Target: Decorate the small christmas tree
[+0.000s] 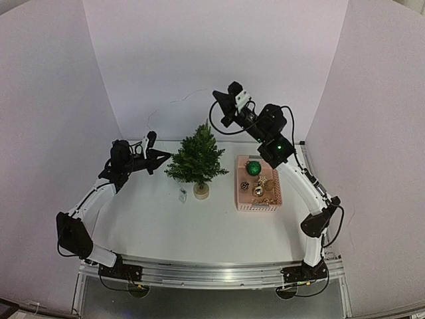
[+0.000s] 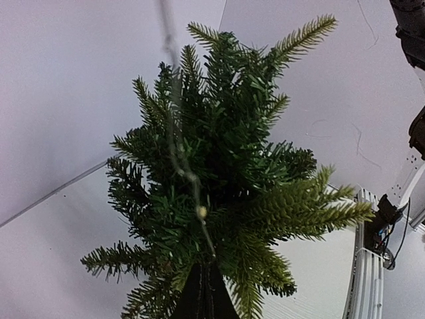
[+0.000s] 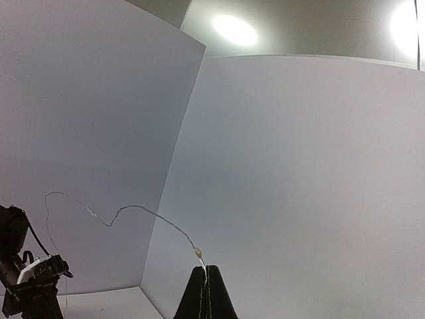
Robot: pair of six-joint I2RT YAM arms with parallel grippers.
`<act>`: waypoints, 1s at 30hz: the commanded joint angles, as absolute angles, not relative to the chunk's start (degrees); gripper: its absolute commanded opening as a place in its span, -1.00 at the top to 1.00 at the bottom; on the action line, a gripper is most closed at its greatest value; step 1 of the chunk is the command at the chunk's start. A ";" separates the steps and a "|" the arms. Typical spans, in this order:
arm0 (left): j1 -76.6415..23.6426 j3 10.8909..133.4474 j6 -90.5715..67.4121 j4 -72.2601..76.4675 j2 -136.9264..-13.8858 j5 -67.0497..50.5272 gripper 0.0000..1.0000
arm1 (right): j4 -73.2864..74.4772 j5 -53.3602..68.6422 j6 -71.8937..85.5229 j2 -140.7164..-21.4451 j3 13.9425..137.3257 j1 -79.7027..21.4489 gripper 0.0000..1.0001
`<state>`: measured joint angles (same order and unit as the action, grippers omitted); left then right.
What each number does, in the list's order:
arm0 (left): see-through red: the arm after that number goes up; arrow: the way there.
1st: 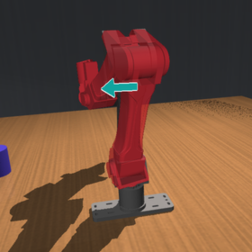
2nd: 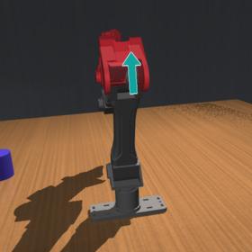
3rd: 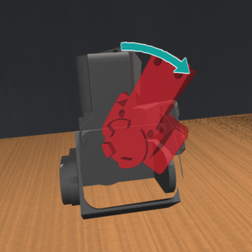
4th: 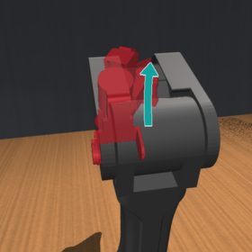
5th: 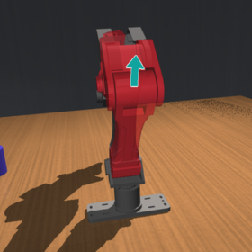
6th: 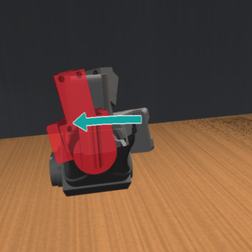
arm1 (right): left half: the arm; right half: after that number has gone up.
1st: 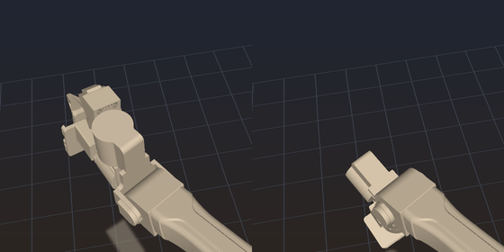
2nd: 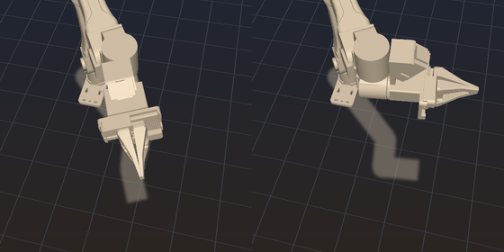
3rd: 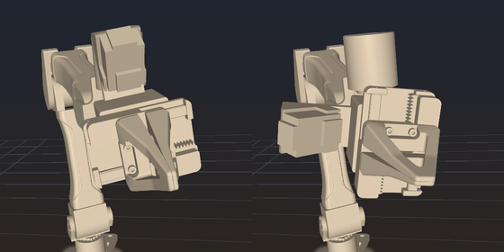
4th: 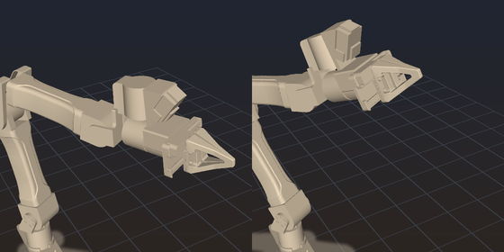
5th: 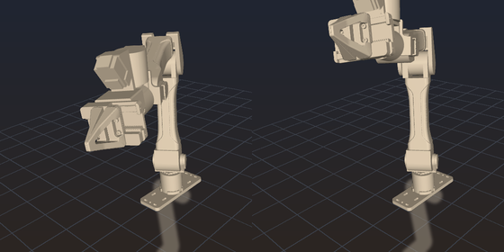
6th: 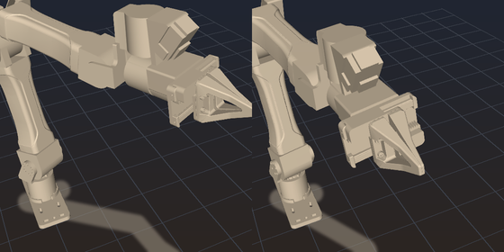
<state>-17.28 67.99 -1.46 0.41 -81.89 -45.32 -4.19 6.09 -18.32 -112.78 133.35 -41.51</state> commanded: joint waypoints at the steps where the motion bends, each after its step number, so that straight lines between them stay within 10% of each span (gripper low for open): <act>1: -16.96 73.01 -1.22 4.22 -84.70 -44.61 1.00 | -4.70 3.07 -14.91 -114.84 136.10 -37.55 1.00; 30: -16.96 73.14 -14.47 6.69 -94.55 -37.70 1.00 | 12.32 -10.16 -5.89 -120.75 123.51 -24.62 1.00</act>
